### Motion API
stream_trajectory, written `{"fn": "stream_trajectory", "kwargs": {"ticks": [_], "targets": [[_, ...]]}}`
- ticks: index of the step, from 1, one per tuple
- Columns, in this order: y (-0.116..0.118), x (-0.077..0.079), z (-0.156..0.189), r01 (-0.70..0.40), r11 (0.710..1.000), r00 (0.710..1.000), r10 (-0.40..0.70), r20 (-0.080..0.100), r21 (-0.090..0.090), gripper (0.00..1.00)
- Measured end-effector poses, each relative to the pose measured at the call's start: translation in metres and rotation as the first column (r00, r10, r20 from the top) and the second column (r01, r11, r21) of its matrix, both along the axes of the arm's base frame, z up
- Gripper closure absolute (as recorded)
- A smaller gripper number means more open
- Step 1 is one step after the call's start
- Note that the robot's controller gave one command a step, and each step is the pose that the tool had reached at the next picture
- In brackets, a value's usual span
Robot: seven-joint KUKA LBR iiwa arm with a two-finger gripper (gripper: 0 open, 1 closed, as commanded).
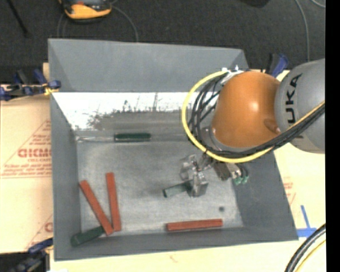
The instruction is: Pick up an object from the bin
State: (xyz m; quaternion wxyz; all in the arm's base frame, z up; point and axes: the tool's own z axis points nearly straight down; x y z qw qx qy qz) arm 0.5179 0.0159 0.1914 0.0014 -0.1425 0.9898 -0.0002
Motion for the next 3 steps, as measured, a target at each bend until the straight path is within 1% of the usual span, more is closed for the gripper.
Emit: {"fn": "stream_trajectory", "kwargs": {"ticks": [1, 2, 3], "targets": [[0.000, 0.000, 0.000, 0.000, 1.000, 1.000, 0.000, 0.000, 0.000, 1.00], [-0.025, 0.012, 0.151, -0.295, 0.955, 0.955, 0.295, 0.000, -0.001, 1.00], [-0.027, 0.013, 0.165, -0.315, 0.949, 0.949, 0.315, 0.002, 0.000, 1.00]]}}
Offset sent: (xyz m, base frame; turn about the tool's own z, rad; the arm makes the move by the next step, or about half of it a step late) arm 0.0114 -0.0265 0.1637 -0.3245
